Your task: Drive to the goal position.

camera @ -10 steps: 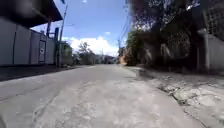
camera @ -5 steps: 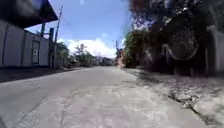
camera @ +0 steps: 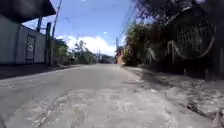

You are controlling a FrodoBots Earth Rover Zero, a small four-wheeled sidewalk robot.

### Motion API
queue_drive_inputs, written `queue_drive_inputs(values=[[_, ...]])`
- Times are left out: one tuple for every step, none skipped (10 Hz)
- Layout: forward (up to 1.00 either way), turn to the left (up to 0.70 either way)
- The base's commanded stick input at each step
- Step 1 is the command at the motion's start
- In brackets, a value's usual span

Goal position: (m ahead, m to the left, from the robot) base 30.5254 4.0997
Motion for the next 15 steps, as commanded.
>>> queue_drive_inputs(values=[[1.0,0.0],[1.0,0.0],[1.0,0.0],[1.0,0.0],[1.0,0.0],[1.0,0.0],[1.0,0.0],[1.0,0.0],[1.0,0.0],[1.0,0.0],[1.0,0.0],[1.0,0.0],[1.0,0.0],[1.0,0.0],[1.0,0.0]])
